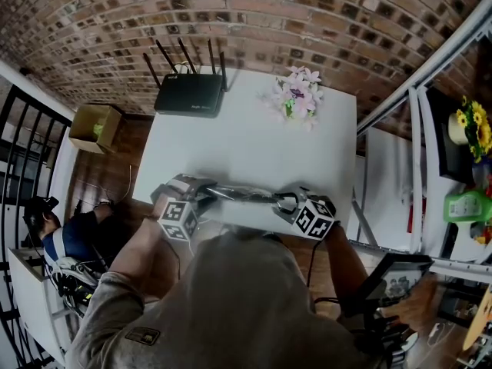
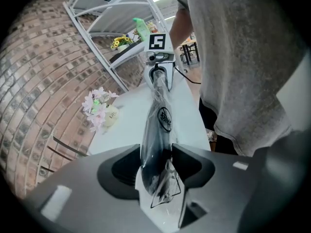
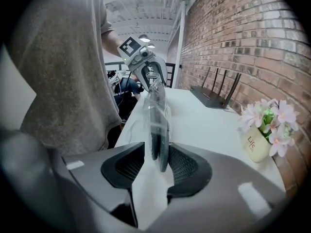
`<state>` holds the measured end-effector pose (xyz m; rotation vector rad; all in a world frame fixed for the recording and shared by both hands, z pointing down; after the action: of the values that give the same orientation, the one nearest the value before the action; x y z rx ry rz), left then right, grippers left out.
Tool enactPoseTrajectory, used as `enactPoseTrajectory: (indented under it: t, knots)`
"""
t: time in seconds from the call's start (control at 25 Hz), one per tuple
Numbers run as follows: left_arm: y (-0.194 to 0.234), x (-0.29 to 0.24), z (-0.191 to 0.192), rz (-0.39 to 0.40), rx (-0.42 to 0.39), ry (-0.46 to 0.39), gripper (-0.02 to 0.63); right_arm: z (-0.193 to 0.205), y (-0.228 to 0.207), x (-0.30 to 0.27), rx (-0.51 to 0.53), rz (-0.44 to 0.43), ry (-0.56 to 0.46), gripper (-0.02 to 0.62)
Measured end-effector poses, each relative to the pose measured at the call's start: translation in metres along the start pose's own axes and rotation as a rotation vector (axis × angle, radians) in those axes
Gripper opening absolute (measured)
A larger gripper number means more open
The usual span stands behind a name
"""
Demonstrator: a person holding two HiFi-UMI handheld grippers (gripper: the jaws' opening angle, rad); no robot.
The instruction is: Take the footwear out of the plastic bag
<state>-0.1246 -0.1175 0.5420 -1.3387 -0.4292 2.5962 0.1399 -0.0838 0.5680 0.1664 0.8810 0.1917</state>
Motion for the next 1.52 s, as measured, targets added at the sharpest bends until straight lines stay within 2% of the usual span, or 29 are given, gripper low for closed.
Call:
enactPoseTrajectory:
  t: [0.2,0.36,0.68,0.88,1.0,1.2,1.32,1.44,1.52]
  knots:
    - [0.000,0.001,-0.002,0.000,-0.004,0.000,0.207,-0.015,-0.002,-0.010,0.045,-0.008,0.011,0.175]
    - [0.000,0.001,0.003,-0.002,-0.003,0.007,0.206,-0.020,-0.001,-0.013,0.073,-0.002,0.027,0.133]
    - [0.002,0.003,0.017,0.006,0.035,0.011,0.203,-0.006,0.001,-0.001,0.045,0.020,0.043,0.120]
    - [0.008,0.009,0.010,0.047,0.083,-0.034,0.276,-0.006,0.001,-0.001,0.062,0.025,0.051,0.118]
    - [0.014,0.012,-0.004,0.059,0.055,-0.062,0.285,-0.007,0.002,-0.001,0.080,0.025,0.064,0.118]
    - [0.012,0.002,-0.040,0.123,-0.014,-0.092,0.288,-0.012,0.003,0.000,0.104,0.033,0.073,0.117]
    - [0.008,-0.012,-0.048,0.178,-0.033,-0.059,0.288,-0.017,0.003,0.001,0.120,0.042,0.070,0.115]
    - [0.004,-0.027,-0.038,0.202,-0.031,0.004,0.284,-0.021,0.002,0.000,0.135,0.044,0.066,0.115]
    - [0.003,-0.030,-0.031,0.202,-0.020,0.021,0.234,-0.022,0.002,0.000,0.136,0.045,0.062,0.114]
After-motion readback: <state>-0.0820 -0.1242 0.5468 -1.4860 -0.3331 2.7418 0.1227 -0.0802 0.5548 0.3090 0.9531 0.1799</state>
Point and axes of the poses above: the fingertips, and each gripper's own axes: x backward along the fingers, y to its left, z out of its underside, the point moved 10 cm from there along x, backward along the fingers, and after that the axes turned 12 degrees about x, right-handed, at the moved point
